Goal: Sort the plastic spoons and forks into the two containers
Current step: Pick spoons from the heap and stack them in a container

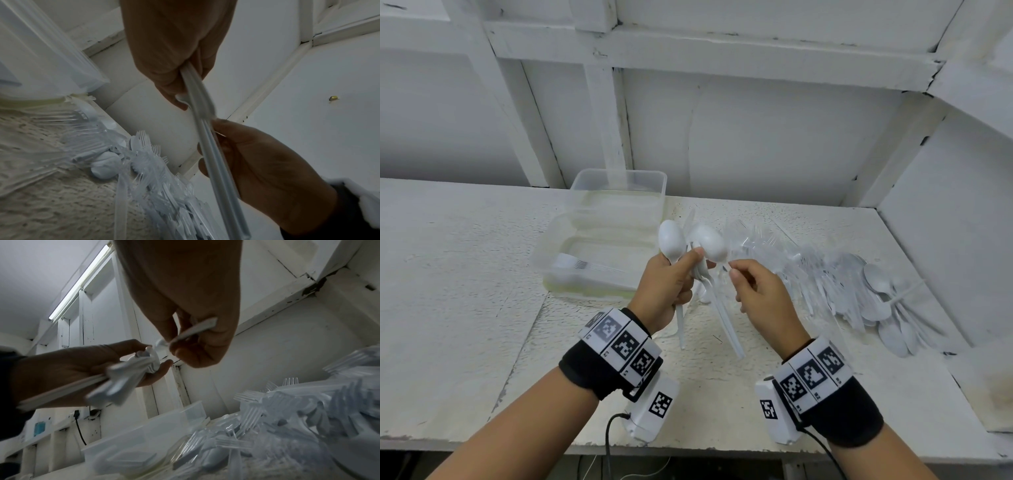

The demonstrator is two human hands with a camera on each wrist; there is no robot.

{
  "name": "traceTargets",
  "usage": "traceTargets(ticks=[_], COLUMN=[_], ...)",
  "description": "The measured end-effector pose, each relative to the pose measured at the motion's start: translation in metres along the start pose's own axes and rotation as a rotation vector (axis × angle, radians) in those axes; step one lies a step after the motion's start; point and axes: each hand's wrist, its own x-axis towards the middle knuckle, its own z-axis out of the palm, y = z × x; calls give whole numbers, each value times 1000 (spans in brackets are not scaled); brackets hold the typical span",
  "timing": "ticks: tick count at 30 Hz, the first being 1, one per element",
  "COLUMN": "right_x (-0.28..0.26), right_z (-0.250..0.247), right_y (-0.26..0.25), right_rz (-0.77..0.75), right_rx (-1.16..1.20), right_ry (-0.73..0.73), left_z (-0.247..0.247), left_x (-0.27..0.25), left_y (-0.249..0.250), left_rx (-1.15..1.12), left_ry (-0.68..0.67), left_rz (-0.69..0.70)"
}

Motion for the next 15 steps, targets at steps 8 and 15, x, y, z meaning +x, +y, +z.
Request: traceTargets(ticks=[8,15], right_x=[-3,-7], right_z=[6,12], right_y=[-2,-11], right_rz=[-116,24], right_rx=[-107,125], right_ry=[-3,-202], left_z=[0,4], left_x=[6,7], left_y=[0,0], left_rx=[-75,-65], left_ry=[57,54], left_rz=[1,32])
